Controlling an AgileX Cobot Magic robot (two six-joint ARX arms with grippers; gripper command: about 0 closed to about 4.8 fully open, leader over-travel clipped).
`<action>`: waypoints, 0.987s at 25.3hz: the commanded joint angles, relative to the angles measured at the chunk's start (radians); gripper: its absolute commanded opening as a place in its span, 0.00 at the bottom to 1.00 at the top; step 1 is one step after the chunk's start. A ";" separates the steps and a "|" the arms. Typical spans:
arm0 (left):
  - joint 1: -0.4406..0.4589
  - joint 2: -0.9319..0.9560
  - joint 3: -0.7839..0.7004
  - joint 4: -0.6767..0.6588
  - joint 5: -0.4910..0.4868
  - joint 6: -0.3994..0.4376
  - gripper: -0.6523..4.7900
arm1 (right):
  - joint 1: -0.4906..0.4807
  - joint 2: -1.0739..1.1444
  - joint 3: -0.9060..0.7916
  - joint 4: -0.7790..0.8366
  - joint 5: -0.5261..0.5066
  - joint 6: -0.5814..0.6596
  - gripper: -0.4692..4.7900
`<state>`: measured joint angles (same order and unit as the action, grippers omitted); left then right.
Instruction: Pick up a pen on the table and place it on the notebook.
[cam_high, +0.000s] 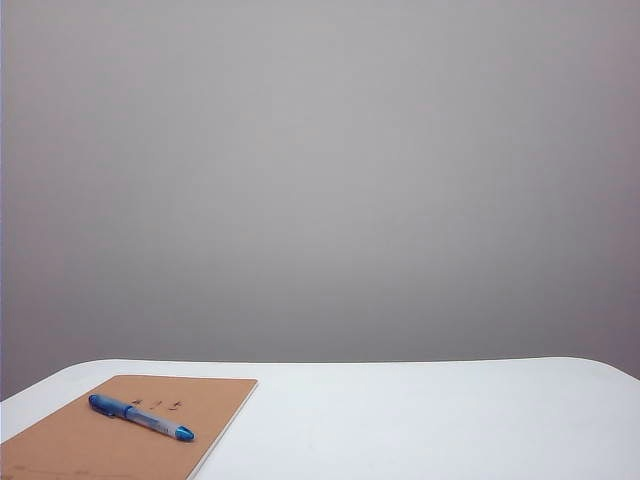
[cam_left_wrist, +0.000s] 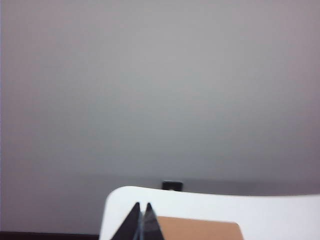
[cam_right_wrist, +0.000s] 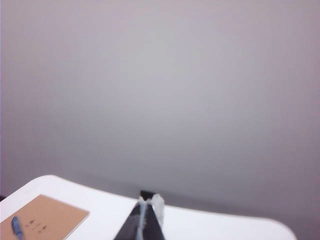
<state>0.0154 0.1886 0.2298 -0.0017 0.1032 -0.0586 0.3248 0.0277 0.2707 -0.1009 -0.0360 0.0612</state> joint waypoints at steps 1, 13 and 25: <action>0.036 -0.002 -0.023 0.032 0.005 -0.010 0.11 | 0.000 -0.004 -0.037 0.095 0.020 0.041 0.09; 0.035 -0.187 -0.153 0.002 0.049 -0.046 0.11 | 0.006 -0.028 -0.164 0.124 0.252 -0.021 0.09; 0.035 -0.188 -0.175 -0.001 0.058 -0.027 0.11 | -0.020 -0.028 -0.237 0.214 0.406 -0.111 0.09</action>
<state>0.0498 0.0002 0.0662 -0.0090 0.1555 -0.0933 0.3172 0.0002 0.0341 0.0849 0.3664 -0.0437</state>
